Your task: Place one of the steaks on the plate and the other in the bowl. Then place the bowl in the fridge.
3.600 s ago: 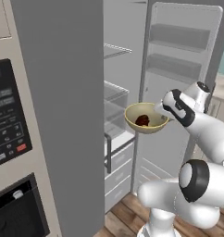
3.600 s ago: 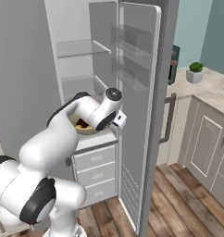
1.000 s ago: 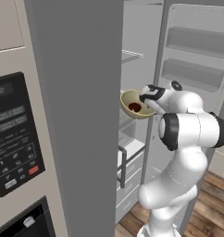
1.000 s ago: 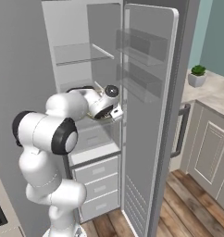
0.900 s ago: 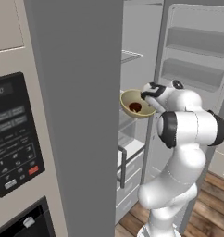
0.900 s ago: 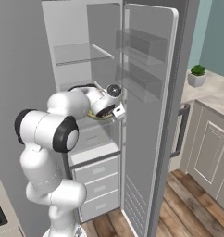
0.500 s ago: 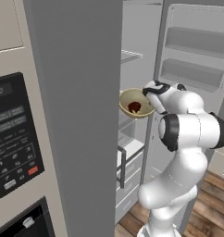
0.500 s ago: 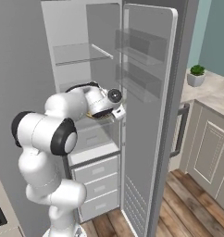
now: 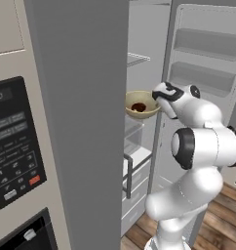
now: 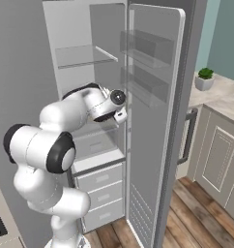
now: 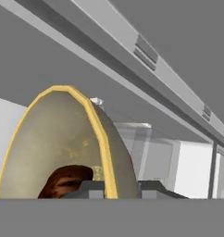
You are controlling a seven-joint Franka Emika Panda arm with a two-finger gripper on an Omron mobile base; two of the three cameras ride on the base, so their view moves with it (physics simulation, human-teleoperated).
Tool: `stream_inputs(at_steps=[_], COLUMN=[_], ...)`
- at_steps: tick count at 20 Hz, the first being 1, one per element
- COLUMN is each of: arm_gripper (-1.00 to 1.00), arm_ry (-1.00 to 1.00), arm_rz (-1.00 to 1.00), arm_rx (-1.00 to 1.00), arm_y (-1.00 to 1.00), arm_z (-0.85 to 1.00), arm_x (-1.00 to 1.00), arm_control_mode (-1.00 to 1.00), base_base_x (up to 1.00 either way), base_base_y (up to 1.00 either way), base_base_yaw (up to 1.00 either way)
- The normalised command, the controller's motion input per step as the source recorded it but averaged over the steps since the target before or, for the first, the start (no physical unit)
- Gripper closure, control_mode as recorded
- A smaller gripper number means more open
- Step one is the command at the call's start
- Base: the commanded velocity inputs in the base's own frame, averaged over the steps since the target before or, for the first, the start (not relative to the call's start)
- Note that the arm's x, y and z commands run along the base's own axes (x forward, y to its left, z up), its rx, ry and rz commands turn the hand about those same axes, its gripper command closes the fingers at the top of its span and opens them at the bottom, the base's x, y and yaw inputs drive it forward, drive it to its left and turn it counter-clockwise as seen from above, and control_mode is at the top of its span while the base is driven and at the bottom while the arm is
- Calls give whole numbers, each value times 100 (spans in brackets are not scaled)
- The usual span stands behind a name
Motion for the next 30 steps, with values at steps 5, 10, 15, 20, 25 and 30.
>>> stream_inputs(at_steps=[5,10,15,20,25,30], arm_gripper=[100,100,100,100,100,100], arm_ry=[-4,1,2,0,0,3], arm_rz=[0,0,0,0,-2,0], arm_rx=[6,0,0,0,-1,0], arm_y=[17,42,21,20,46,-4], arm_z=[35,6,0,0,-8,-14], arm_x=[5,55,61,42,52,46], arm_control_mode=[-100,-100,-100,-100,-100,-100], base_base_x=[0,0,0,0,0,0], base_base_y=[0,0,0,0,0,0], base_base_yaw=[0,0,0,0,0,0])
